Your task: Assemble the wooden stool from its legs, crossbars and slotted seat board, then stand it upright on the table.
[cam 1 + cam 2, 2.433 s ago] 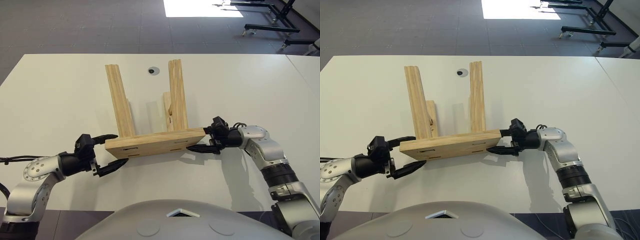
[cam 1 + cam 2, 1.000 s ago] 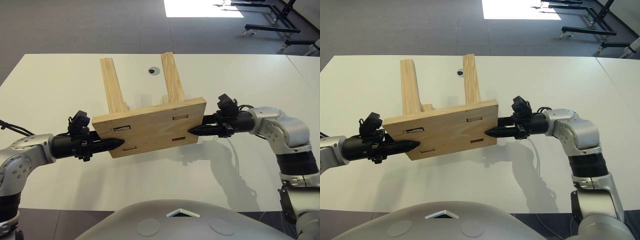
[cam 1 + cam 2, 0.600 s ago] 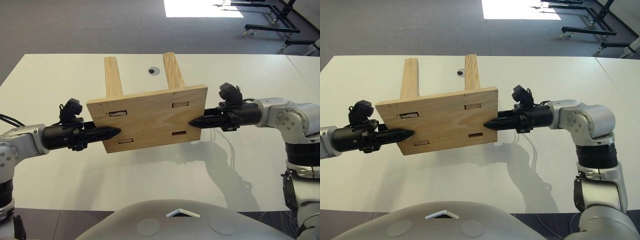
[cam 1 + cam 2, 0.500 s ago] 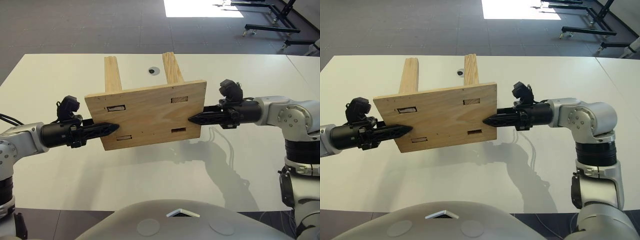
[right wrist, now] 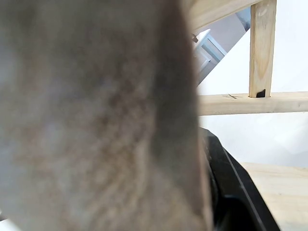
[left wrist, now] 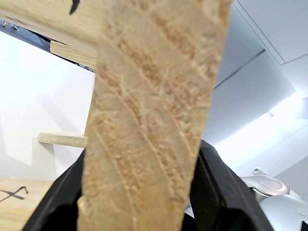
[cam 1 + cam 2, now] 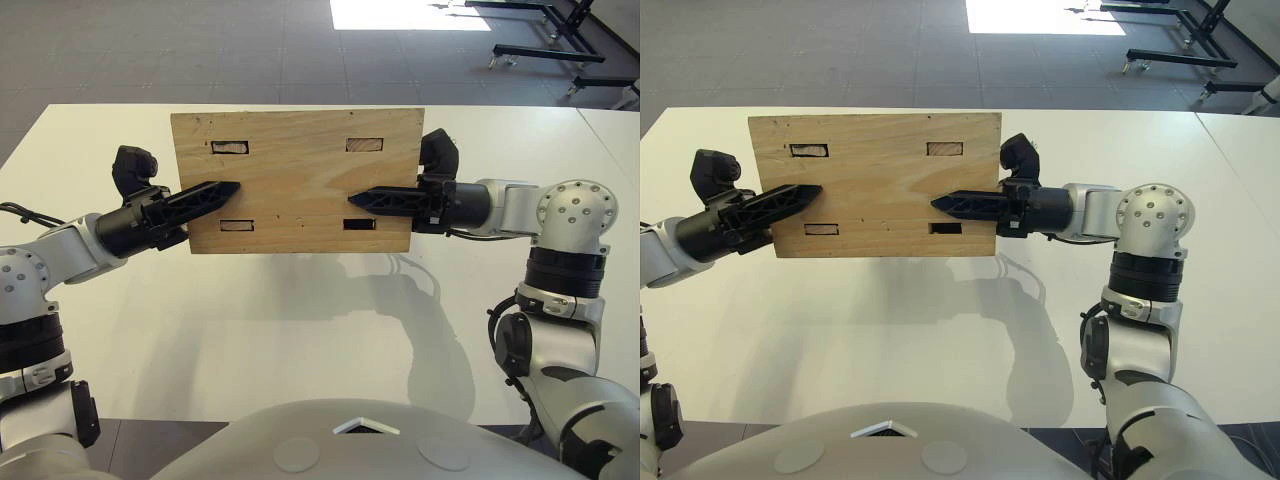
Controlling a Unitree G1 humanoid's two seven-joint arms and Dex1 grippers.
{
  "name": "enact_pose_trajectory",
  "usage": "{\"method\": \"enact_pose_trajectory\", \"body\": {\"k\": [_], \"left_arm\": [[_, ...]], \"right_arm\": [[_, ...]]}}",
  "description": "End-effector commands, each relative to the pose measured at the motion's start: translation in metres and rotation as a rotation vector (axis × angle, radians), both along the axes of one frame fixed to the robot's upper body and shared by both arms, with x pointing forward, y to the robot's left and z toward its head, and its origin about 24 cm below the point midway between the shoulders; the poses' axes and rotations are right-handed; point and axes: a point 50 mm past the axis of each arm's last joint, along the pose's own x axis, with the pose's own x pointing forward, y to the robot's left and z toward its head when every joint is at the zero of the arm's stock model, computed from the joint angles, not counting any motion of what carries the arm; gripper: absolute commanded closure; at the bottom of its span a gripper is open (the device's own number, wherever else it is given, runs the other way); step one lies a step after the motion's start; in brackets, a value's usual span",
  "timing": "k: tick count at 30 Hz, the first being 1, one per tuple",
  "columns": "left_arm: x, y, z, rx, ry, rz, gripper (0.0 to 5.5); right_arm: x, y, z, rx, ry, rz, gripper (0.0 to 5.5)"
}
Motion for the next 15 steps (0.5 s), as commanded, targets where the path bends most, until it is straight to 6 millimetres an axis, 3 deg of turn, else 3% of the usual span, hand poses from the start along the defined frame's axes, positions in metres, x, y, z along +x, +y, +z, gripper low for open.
{"method": "enact_pose_trajectory", "body": {"k": [1, 10, 15], "left_arm": [[0.009, -0.010, -0.003, 0.031, 0.033, 0.044, 3.28], [0.024, -0.002, 0.007, 0.008, 0.051, 0.122, 3.28], [0.040, -0.008, 0.014, -0.017, 0.045, 0.157, 3.28]], "right_arm": [[-0.001, 0.029, 0.012, 0.113, 0.005, 0.132, 3.77], [0.031, 0.028, 0.028, 0.150, 0.101, 0.054, 3.77], [0.047, 0.035, 0.034, 0.199, 0.153, 0.002, 3.77]]}}
